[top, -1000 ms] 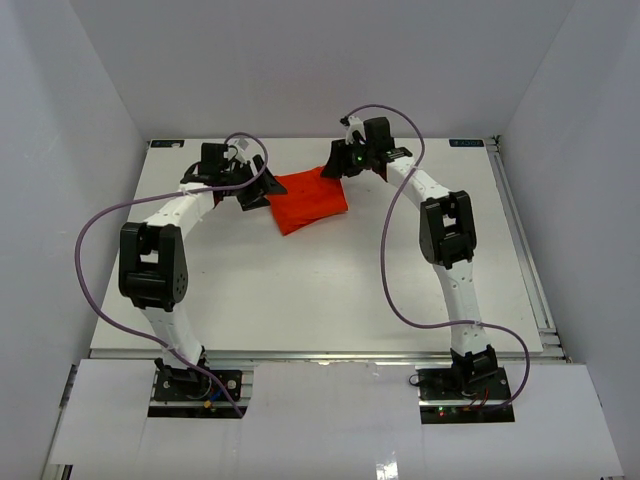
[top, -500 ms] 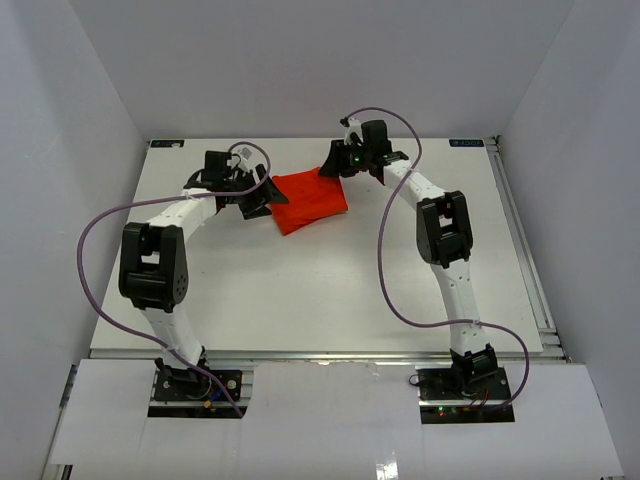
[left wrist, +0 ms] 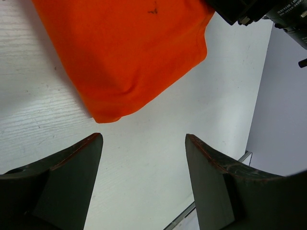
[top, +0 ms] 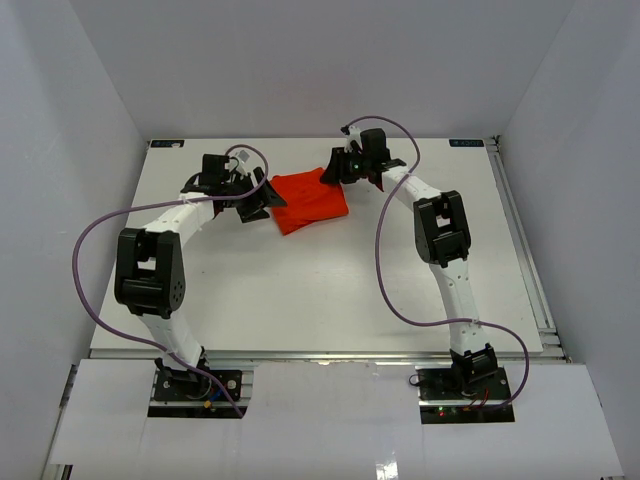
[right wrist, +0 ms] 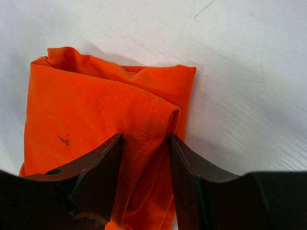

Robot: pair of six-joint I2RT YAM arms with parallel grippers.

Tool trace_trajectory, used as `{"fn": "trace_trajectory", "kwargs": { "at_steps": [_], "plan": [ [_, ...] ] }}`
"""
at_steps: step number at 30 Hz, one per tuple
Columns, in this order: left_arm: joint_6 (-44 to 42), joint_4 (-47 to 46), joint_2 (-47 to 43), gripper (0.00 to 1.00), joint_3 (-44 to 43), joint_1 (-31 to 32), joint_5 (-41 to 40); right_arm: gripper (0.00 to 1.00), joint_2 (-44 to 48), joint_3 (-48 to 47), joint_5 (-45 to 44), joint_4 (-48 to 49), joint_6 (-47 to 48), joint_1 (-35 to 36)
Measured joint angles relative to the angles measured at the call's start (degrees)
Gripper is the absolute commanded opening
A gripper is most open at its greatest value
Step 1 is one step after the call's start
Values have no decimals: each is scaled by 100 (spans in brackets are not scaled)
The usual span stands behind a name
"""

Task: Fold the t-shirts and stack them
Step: Fold the tshirt

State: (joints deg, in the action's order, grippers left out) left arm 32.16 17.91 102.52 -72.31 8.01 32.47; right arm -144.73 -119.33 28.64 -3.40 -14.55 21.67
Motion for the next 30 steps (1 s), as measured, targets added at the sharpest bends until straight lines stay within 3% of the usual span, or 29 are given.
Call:
{"fn": "trace_trajectory", "kwargs": {
  "at_steps": [14, 30],
  "plan": [
    [-7, -4, 0, 80, 94, -2, -9, 61, 446, 385, -28, 426, 166, -31],
    [-55, 2, 0, 80, 175, 0, -7, 60, 319, 44, -42, 487, 111, -33]
  ]
}}
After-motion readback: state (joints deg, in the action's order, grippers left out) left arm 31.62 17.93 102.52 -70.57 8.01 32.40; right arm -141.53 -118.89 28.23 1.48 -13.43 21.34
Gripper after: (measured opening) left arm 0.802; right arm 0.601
